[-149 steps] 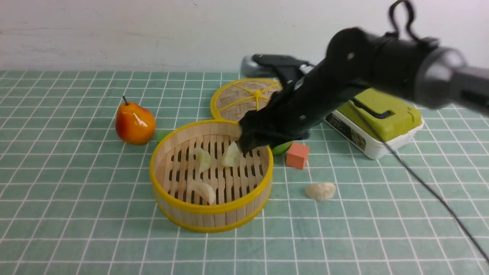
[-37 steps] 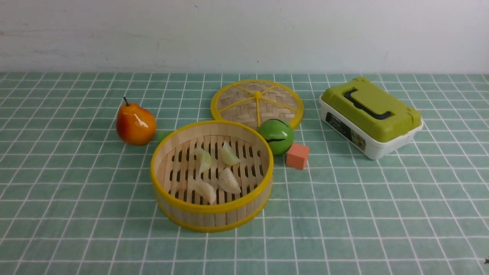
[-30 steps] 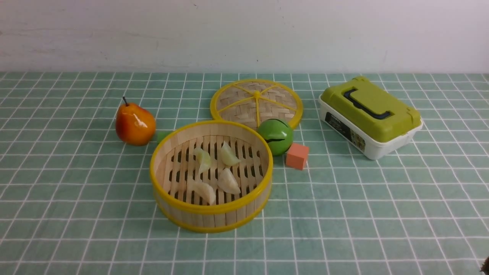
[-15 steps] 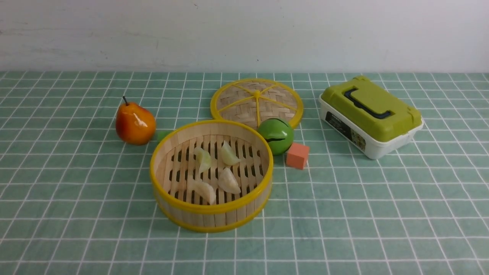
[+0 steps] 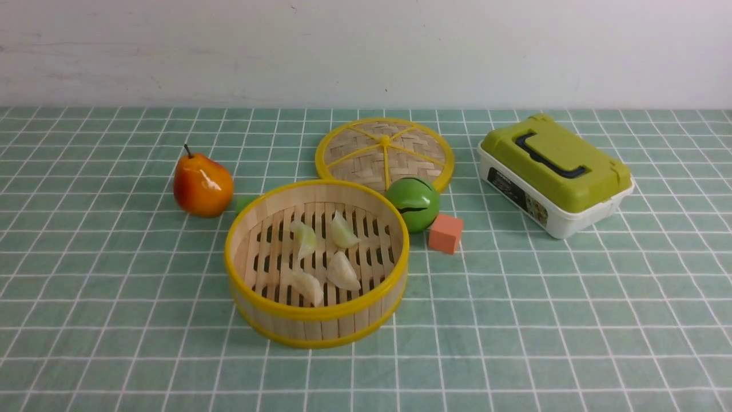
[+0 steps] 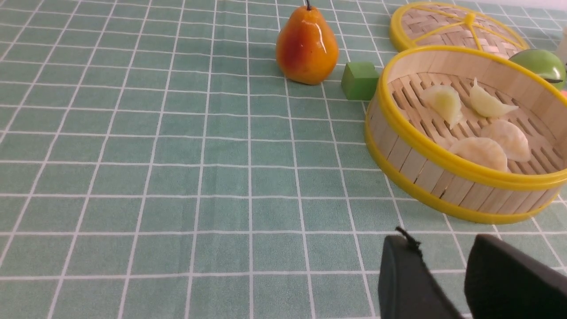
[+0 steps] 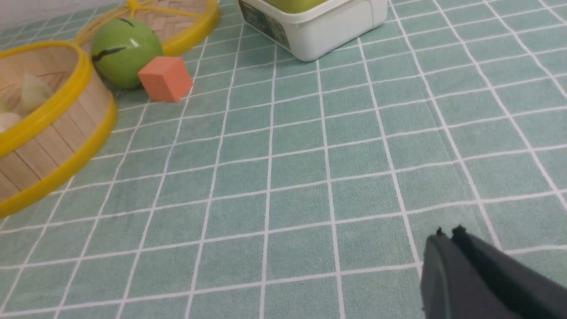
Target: Put the dumplings into the steamer on the table with the blue tablecloth.
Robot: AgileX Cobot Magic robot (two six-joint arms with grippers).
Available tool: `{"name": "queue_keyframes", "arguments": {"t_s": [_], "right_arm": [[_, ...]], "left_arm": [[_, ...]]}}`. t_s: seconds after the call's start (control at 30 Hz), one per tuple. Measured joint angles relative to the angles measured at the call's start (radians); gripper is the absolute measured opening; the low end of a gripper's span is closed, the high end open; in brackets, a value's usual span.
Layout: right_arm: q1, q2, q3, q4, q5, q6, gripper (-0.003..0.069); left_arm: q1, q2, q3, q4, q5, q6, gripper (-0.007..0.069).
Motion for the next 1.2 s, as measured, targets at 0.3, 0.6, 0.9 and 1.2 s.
{"name": "queue_keyframes", "arguments": {"t_s": [0.3, 0.6, 0.9, 1.2], "right_arm": [[0.0, 0.0, -0.001, 0.001, 0.002, 0.002, 0.0018], [-0.003, 0.0, 0.001, -0.012, -0.023, -0.015, -0.0005], [-0.003, 0.0, 0.0, 0.046, -0.009, -0.162, -0.0021], [-0.003, 0.0, 0.0, 0.049, -0.009, -0.165, -0.0016]], "left_arm": [[0.0, 0.0, 0.0, 0.0, 0.0, 0.0, 0.0217], [0.0, 0.0, 0.0, 0.0, 0.0, 0.0, 0.0227], [0.0, 0.0, 0.0, 0.0, 0.0, 0.0, 0.0227], [0.0, 0.0, 0.0, 0.0, 0.0, 0.0, 0.0227]]}}
